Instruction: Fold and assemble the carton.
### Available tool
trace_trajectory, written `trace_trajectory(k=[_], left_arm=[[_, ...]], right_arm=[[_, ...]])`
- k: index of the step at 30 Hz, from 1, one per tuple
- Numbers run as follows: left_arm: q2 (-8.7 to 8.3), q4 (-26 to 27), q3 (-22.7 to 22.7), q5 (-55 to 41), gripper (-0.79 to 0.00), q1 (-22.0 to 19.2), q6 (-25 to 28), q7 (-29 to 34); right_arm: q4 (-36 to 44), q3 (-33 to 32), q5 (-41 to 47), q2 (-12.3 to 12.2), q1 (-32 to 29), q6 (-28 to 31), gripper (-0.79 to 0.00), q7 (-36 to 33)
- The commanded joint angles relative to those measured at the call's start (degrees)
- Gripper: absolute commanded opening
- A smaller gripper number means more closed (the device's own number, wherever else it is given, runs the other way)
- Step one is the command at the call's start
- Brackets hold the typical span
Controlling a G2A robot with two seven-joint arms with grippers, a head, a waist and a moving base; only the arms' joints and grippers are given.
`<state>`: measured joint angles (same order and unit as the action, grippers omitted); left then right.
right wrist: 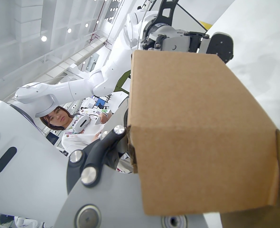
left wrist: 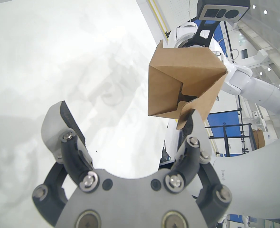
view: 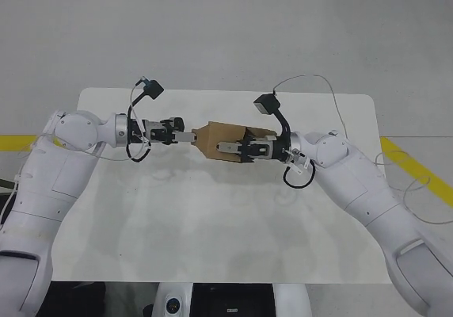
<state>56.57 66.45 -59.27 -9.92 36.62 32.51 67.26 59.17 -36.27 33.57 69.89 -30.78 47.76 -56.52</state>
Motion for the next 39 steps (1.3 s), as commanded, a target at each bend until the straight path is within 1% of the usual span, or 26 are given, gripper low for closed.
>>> trace_trajectory(k=[1,15,21,39], left_arm=[[0.05,-0.1,0.2,-0.5,0.000,-0.1,0.1,0.3],[0.21,0.2,1.0,-2.4,0.000,0.1,0.4,1.2],[0.29,0.3,1.0,-4.8,0.000,0.2,-0.1,2.1],[0.52,1.0,1.7,-8.1,0.000,0.4,-0.1,4.3]], right_arm=[[0.5,0.0,0.2,0.0,-0.1,0.0,-0.785,0.0],[3.1,0.3,1.0,0.2,-0.1,0.5,-0.785,0.5],[4.3,1.3,1.4,0.5,0.0,0.5,-0.785,0.5],[3.6,2.8,2.5,1.1,1.0,1.3,-0.785,1.3]])
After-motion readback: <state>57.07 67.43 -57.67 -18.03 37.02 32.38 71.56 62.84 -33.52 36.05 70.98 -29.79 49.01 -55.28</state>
